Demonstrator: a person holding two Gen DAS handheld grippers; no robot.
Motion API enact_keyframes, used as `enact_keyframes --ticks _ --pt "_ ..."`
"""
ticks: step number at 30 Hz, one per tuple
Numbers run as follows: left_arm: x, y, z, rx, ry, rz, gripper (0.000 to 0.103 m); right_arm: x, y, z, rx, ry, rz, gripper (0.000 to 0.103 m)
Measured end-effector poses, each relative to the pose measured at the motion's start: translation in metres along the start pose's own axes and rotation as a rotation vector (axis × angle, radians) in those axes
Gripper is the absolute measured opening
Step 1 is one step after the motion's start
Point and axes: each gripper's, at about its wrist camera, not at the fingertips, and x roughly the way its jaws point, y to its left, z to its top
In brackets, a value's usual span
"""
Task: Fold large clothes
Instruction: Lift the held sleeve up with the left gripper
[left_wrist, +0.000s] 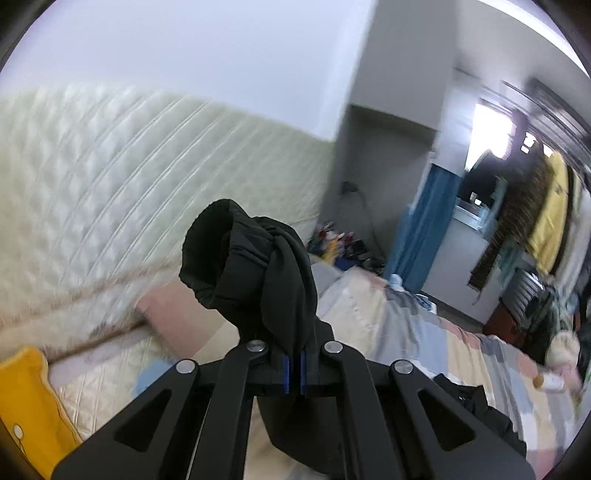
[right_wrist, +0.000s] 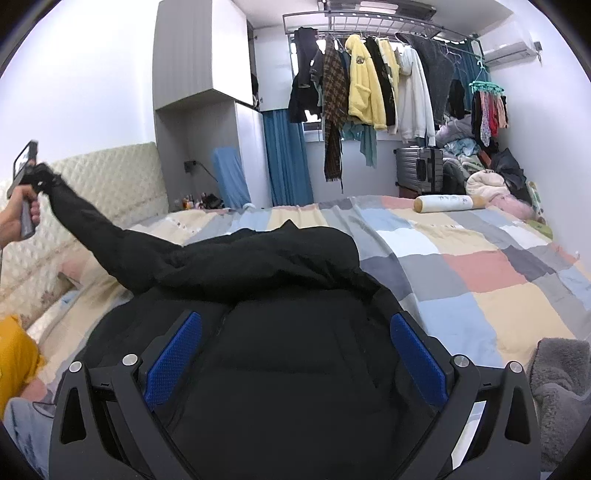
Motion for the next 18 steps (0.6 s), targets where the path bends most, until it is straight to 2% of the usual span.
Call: enact_keyframes --ticks 2,7,10,12,18 --pt "-0.010 -0.031 -0.001 0.071 -0.018 -0.043 0.003 0.002 -0.005 -0.002 0.016 0.007 0.013 0.103" --pt "-0.032 -0.099 -0.009 0.114 -0.042 -0.131 0.003 0.000 -0.010 -0.001 0.012 0.000 0.046 0.103" --pt "-0.035 -0.139 -0.015 0.188 -0.016 -0.182 0.003 -0.007 -0.012 0.003 -0.006 -0.025 0.050 0.103" --pt "-0.037 -0.173 -0.026 0.284 0.000 -0.175 0.003 -0.012 -0.015 0.002 -0.004 -0.039 0.057 0.103" --pt "-0.047 -0.245 -0.068 0.359 0.020 -0.276 0.003 -0.011 -0.021 0.003 0.006 -0.032 0.093 0.103"
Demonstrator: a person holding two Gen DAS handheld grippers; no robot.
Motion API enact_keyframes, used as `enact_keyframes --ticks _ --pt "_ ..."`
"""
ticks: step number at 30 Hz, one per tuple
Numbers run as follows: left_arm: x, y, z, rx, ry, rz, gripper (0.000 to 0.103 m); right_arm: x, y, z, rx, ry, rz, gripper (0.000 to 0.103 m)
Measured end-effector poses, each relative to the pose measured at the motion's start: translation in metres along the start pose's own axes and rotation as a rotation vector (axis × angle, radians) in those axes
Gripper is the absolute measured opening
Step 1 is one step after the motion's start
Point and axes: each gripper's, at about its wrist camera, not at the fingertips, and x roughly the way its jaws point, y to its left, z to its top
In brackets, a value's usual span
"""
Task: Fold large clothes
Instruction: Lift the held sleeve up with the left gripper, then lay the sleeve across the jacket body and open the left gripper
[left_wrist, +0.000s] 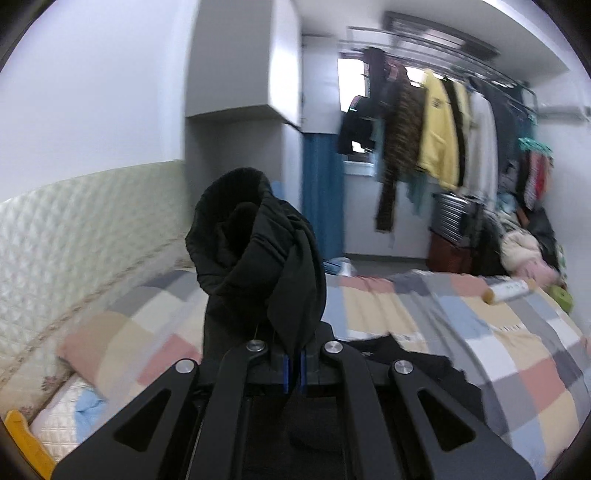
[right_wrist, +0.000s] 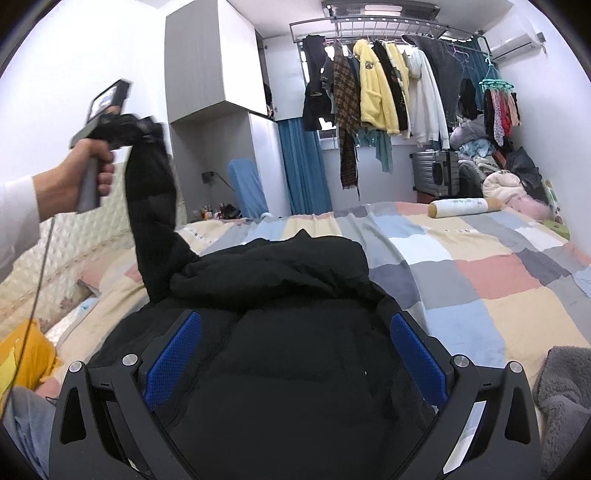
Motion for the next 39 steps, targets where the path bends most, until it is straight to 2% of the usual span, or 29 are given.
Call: enact_keyframes --ticks 6,9,14,17,22,27,35,39 --pt "0.019 -0.080 -0.027 0.104 0.070 -0.106 0.003 -0.005 -0.016 0.001 0.044 0.066 0.002 0.103" --pt "0.029 -0.108 -0.043 0.107 0.093 -0.167 0.003 -0.017 -0.025 0.005 0.049 0.031 -0.001 0.103" --pt "0.045 -0.131 -0.074 0.058 0.126 -0.226 0.003 -0.024 -0.036 0.009 0.016 0.015 -0.017 0.103" --pt "0.056 -0.143 -0.095 0.033 0.146 -0.261 0.003 -0.022 -0.049 0.008 0.055 0.022 -0.002 0.103" --pt "0.071 -0.168 -0.130 0.048 0.182 -0.321 0.003 -0.020 -0.067 0.006 0.127 0.039 0.019 0.103" --pt "0.090 -0.190 -0.154 0.043 0.229 -0.330 0.004 -0.023 -0.067 0.007 0.097 0.022 0.000 0.103" --pt "0.113 -0.210 -0.188 0.051 0.303 -0.334 0.004 -0.015 -0.077 0.004 0.140 0.052 0.026 0.103" --pt "0.112 -0.212 -0.190 0.042 0.310 -0.322 0.004 -0.009 -0.076 0.001 0.132 0.062 0.032 0.103"
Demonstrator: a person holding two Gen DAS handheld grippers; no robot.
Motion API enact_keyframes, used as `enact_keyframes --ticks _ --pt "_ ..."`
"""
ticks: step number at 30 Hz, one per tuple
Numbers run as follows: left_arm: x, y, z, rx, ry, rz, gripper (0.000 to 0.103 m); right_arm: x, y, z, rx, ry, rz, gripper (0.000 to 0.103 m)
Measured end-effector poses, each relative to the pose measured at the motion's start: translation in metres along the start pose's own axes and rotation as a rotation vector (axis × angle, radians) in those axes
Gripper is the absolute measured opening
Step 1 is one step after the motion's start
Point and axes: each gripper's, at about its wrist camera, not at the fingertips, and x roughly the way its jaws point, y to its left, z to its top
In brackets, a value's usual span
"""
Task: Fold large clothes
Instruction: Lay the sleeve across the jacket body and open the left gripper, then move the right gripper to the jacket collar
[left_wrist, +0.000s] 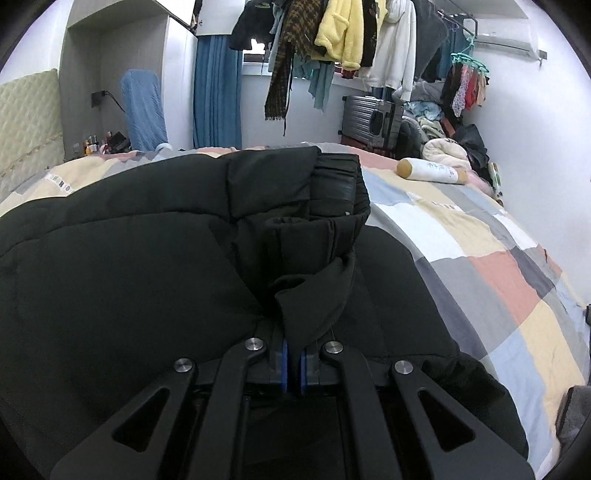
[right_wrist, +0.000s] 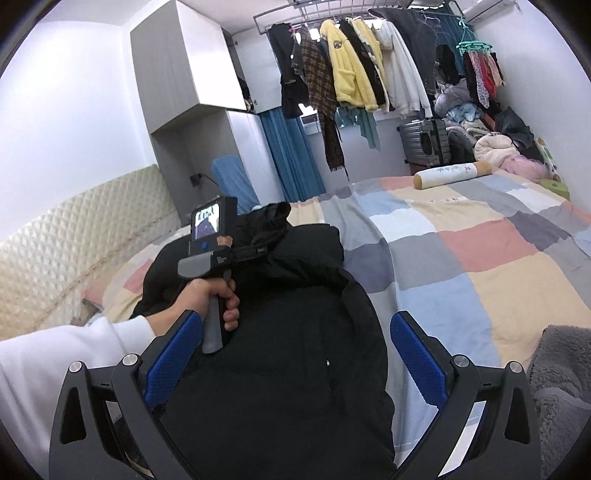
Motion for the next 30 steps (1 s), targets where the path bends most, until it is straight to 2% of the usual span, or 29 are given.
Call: enact_keyframes --ticks 2,5,6,7,8,10,13,20,30 --pt "-0.004 0.001 0.003 -0.020 0.003 -0.001 0.004 0.002 0.000 0.000 0.003 0.006 0.008 0.103" --pt "-0.011 -0.001 0.006 -0.033 0.009 0.018 0.016 0.000 0.002 0.001 0.001 -0.006 0.018 0.103" --pt "-0.013 -0.002 0.007 -0.044 0.018 0.020 0.030 -0.002 0.003 0.001 -0.002 -0.014 0.022 0.103" --pt "-0.017 -0.003 0.008 -0.052 0.025 0.019 0.040 -0.003 0.005 0.000 -0.005 -0.020 0.024 0.103" --pt "-0.024 -0.005 0.008 -0.059 0.016 0.025 0.061 -0.004 0.006 0.000 -0.009 -0.026 0.024 0.103" --pt "-0.039 -0.010 0.007 -0.059 -0.022 0.042 0.084 -0.007 0.009 0.001 -0.019 -0.038 0.031 0.103" --pt "-0.060 -0.013 0.006 -0.052 -0.026 0.034 0.084 -0.010 0.014 0.002 -0.032 -0.059 0.044 0.103" --pt "-0.112 0.002 0.001 -0.063 -0.034 0.071 0.084 -0.014 0.021 0.003 -0.047 -0.082 0.053 0.103" --pt "-0.182 0.037 -0.029 -0.047 -0.066 0.105 0.084 -0.019 0.038 0.003 -0.080 -0.107 0.041 0.103"
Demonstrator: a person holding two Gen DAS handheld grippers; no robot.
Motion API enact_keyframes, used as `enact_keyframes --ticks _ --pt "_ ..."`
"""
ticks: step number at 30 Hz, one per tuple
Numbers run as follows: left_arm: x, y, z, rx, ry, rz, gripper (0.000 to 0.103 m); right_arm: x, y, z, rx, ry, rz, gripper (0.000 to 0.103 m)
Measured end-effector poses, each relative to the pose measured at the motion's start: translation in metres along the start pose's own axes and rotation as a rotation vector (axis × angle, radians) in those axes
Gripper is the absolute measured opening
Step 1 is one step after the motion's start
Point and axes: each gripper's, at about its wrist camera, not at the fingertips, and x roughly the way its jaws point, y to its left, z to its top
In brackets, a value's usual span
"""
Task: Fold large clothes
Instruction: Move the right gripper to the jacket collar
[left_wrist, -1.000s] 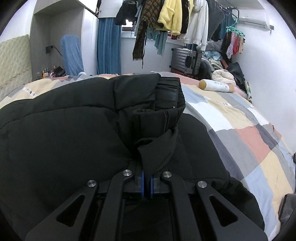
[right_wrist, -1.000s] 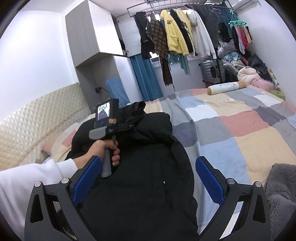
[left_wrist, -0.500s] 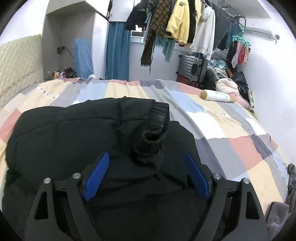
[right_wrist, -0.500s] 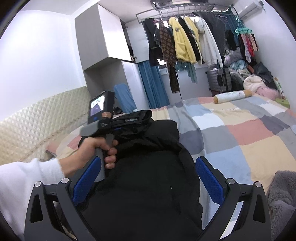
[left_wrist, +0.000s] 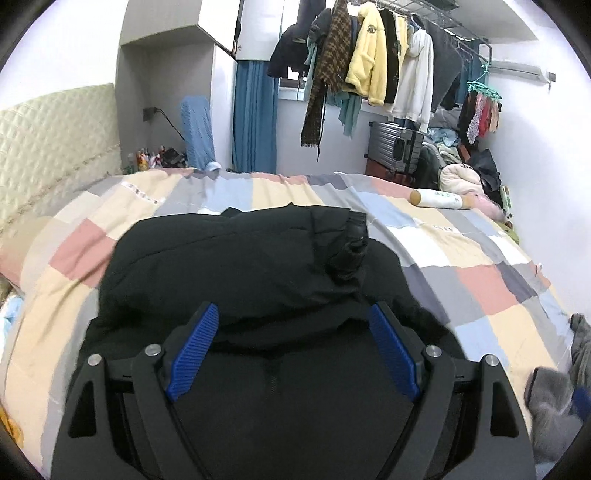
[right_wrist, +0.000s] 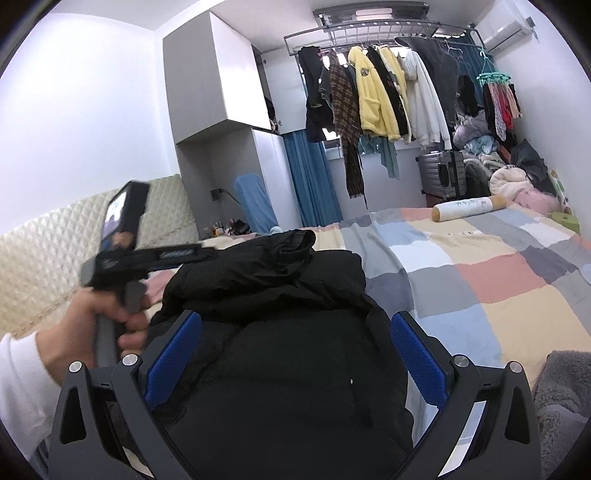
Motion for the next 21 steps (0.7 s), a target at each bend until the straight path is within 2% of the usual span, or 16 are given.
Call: enact_keyframes --ticks 11,17,21 --pt "-0.036 0.050 -0.050 -0.055 0.002 0.029 0.084 0.016 0.014 -0.004 -0.020 0.042 -0.004 0.103" --pt "-0.040 0.072 -0.068 -0.111 0.011 -0.002 0.084 0.038 0.018 -0.005 0.007 0.101 0.014 0.103" --pt "-0.039 0.079 -0.069 -0.121 -0.014 -0.021 0.084 0.067 0.024 0.007 0.018 0.143 0.025 0.103"
